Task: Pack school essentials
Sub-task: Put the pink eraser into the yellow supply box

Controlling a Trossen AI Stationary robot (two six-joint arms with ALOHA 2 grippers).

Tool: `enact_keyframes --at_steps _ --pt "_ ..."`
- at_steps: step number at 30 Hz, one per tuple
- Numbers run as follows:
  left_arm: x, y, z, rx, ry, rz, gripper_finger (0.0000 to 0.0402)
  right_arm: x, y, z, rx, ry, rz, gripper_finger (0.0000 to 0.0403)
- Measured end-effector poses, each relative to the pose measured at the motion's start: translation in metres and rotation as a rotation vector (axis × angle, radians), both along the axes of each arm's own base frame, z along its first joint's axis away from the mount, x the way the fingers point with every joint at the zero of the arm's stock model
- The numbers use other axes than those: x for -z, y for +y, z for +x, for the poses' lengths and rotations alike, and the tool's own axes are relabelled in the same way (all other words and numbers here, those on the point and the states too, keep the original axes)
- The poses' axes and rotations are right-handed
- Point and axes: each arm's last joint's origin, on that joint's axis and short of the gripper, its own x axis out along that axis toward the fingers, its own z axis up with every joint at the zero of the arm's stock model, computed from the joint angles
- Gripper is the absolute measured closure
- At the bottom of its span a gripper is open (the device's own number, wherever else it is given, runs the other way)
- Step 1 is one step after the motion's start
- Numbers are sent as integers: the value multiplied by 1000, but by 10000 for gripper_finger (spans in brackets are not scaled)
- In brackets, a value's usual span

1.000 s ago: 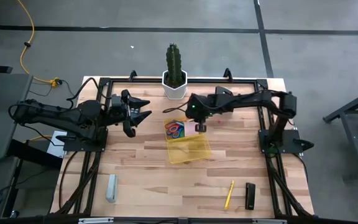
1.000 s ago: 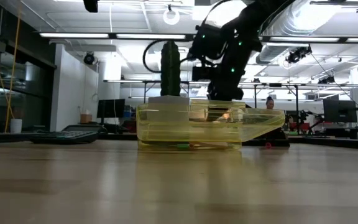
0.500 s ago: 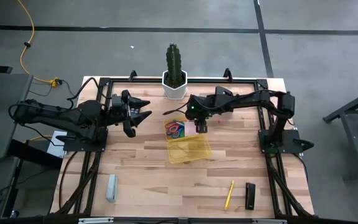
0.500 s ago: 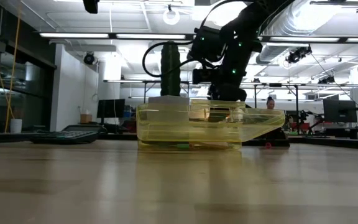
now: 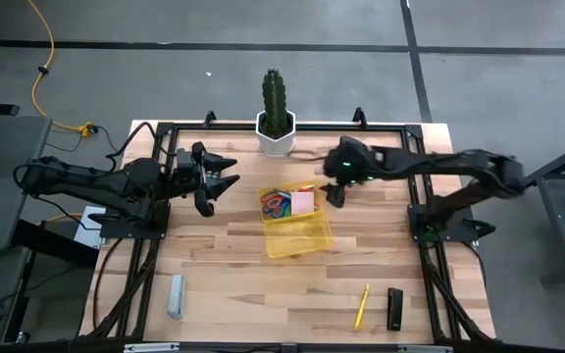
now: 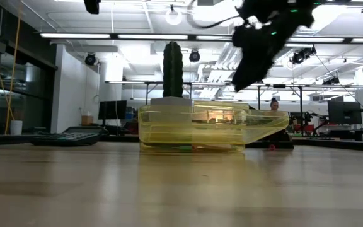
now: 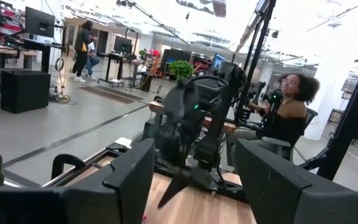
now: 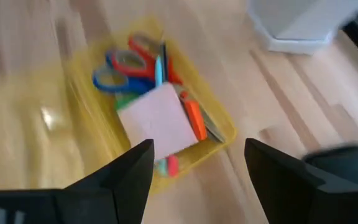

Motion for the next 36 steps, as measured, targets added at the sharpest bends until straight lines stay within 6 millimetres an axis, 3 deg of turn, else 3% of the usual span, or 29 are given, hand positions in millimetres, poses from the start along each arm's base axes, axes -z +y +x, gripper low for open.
enact_keyframes --at_steps 5,10,13,31,36 --pt "0 0 0 0 3 -1 190 -6 17 -42 157 -323 115 160" --pt "1 0 0 1 8 0 190 -20 27 -65 141 -670 128 160" --pt "1 0 0 2 11 -1 190 -28 30 -73 96 -792 71 160" --pt "2 0 0 3 19 -1 190 -31 30 -76 134 -819 130 160" --pt "4 0 0 -6 39 -22 190 -25 27 -77 269 -715 133 160"
